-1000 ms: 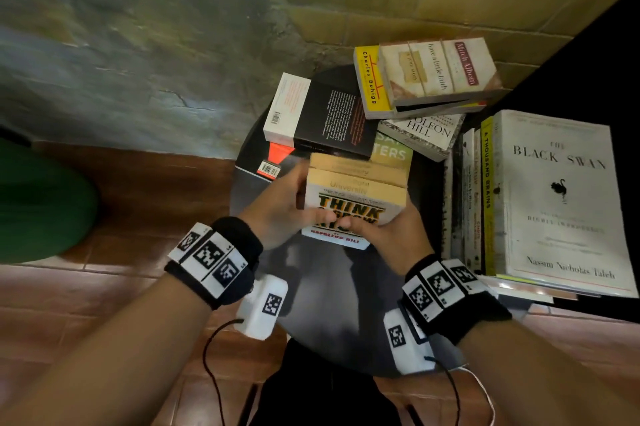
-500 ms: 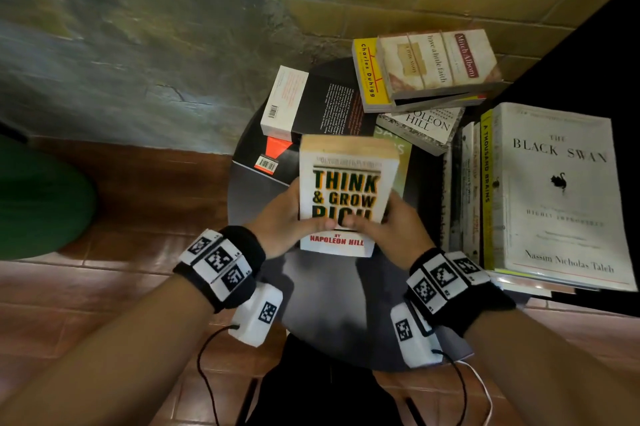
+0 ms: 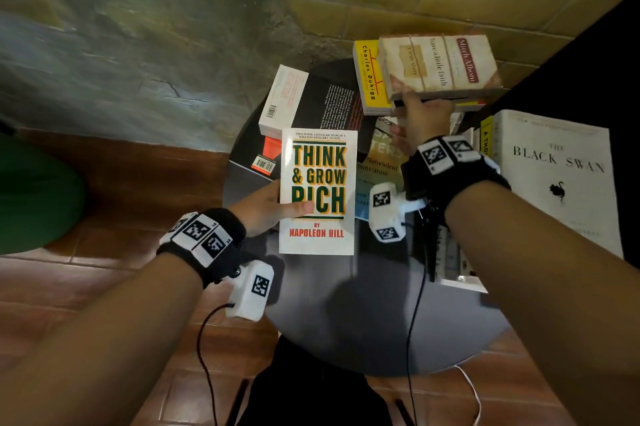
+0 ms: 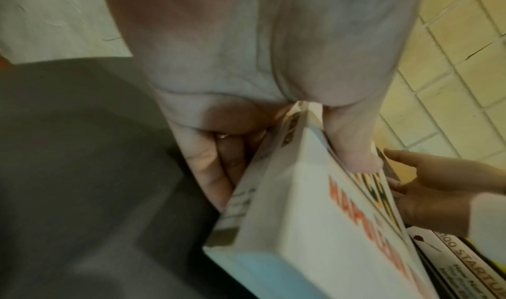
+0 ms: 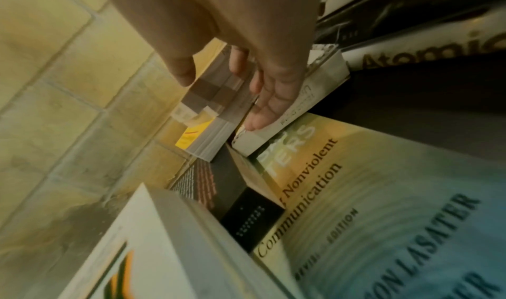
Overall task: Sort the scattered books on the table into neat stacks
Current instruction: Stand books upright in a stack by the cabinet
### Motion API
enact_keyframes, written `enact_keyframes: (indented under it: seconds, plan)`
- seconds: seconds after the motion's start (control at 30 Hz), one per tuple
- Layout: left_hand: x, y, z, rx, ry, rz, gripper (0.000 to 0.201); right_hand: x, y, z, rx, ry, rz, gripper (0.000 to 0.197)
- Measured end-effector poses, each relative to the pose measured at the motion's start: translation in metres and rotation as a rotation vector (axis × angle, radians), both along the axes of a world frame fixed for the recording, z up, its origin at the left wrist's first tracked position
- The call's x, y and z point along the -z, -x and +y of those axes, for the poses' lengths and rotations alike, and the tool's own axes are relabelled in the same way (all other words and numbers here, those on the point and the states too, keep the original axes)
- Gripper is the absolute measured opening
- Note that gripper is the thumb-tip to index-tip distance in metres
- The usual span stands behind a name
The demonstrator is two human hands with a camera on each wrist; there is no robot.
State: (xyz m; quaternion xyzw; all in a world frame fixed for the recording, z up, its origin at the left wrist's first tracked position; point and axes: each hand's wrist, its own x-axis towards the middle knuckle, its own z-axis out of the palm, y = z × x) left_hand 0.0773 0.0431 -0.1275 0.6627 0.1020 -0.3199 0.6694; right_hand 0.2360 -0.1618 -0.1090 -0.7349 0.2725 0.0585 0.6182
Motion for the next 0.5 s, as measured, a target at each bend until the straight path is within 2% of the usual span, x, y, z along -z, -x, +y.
enact_keyframes:
  seconds: [0.13, 0.2, 0.3, 0.43, 0.5]
  plan:
    - [0.002, 0.001, -0.001, 0.005, -0.006, 0.007, 0.040, 0.000, -0.010, -0.001, 0.146, -0.122, 0.037, 0.060]
    - [0.003, 0.001, -0.002, 0.006, 0.004, -0.005, 0.033, -0.002, -0.012, -0.002, 0.159, -0.154, 0.059, 0.064]
    - [0.003, 0.001, -0.004, 0.012, -0.004, -0.004, 0.033, -0.005, -0.015, -0.003, 0.170, -0.233, 0.098, 0.067]
    - [0.004, 0.000, -0.002, 0.026, -0.031, 0.006, 0.034, -0.007, -0.017, -0.006, 0.227, -0.269, 0.066, 0.056]
    - [0.004, 0.000, -0.002, 0.027, -0.031, 0.013, 0.034, -0.009, -0.016, -0.006, 0.223, -0.289, 0.071, 0.057]
